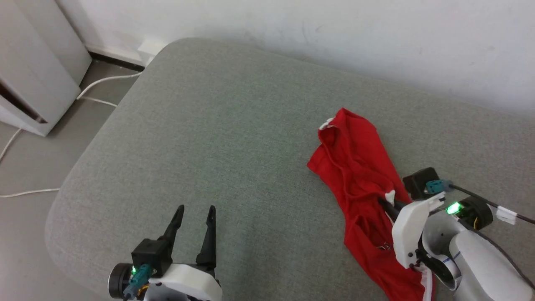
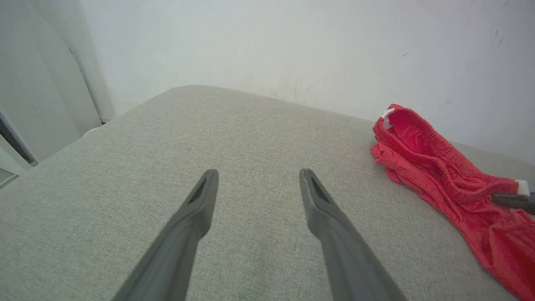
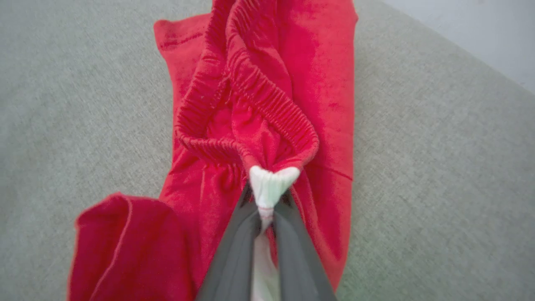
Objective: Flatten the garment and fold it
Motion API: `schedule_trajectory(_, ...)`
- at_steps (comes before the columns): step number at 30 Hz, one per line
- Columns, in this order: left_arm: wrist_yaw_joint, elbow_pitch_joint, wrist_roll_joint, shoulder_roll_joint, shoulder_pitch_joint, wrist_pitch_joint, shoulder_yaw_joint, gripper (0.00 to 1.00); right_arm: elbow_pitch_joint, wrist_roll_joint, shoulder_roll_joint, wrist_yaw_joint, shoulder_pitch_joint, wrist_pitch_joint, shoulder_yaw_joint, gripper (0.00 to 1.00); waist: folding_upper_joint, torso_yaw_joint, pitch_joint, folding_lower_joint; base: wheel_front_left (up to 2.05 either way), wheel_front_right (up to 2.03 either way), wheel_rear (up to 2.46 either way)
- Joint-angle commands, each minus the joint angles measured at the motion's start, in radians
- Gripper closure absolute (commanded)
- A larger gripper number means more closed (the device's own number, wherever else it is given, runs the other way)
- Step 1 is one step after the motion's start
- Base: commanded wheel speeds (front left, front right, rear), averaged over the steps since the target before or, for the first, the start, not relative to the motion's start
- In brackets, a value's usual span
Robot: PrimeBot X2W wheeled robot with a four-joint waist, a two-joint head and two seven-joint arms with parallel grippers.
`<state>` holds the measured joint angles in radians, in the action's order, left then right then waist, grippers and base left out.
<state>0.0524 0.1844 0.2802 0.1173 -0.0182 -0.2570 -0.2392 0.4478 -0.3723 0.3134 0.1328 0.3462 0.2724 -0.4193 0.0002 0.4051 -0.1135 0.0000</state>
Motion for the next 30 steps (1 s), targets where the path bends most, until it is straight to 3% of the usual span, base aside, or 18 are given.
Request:
schedule_trajectory(1, -0.008, 0.005, -0.01, -0.005, 0.001, -0.005, 0.007, 0.0, -0.007, -0.007, -0.001, -0.002, 0.007, -0.028, 0.012, 1.0, -0.0002, -0.028, 0.024, 0.0, 0.0, 0.0, 0.0)
schedule_trajectory(5, -0.018, 0.011, -0.019, -0.006, 0.004, -0.005, 0.017, 0.0, -0.047, -0.038, 0.001, -0.002, -0.011, -0.093, 0.099, 1.0, -0.0002, -0.07, 0.053, 0.0, 0.0, 0.0, 0.0)
schedule_trajectory(9, -0.024, 0.016, -0.024, -0.009, 0.011, -0.005, 0.025, 0.0, -0.105, -0.043, 0.028, -0.002, -0.022, -0.129, 0.25, 1.0, -0.0002, -0.115, 0.08, 0.0, 0.0, 0.0, 0.0)
schedule_trajectory(14, -0.031, 0.022, -0.028, -0.013, 0.023, -0.005, 0.03, 0.0, -0.193, -0.021, 0.074, -0.002, -0.009, -0.092, 0.458, 1.0, -0.0002, -0.157, 0.108, 0.0, 0.0, 0.0, 0.0)
schedule_trajectory(18, -0.037, 0.026, -0.031, -0.018, 0.031, -0.005, 0.031, 0.0, -0.281, 0.047, 0.102, -0.002, 0.028, -0.041, 0.557, 1.0, -0.0002, -0.173, 0.115, 0.0, 0.0, 0.0, 0.0)
schedule_trajectory(23, -0.044, 0.028, -0.036, -0.026, 0.029, -0.005, 0.028, 0.0, -0.4, 0.116, 0.093, -0.002, 0.047, 0.024, 0.505, 1.0, -0.0002, -0.17, 0.108, 0.0, 0.0, 0.0, 0.0)
schedule_trajectory(27, -0.051, 0.027, -0.035, -0.035, 0.022, -0.005, 0.023, 0.0, -0.448, 0.125, 0.044, -0.002, 0.014, 0.057, 0.353, 1.0, -0.0002, -0.154, 0.082, 0.0, 0.0, 0.0, 0.0)
schedule_trajectory(30, -0.055, 0.028, -0.037, -0.042, 0.009, -0.005, 0.016, 0.0, -0.416, 0.119, 0.021, -0.002, 0.001, 0.047, 0.189, 1.0, -0.0002, -0.137, 0.054, 0.0, 0.0, 0.0, 0.0)
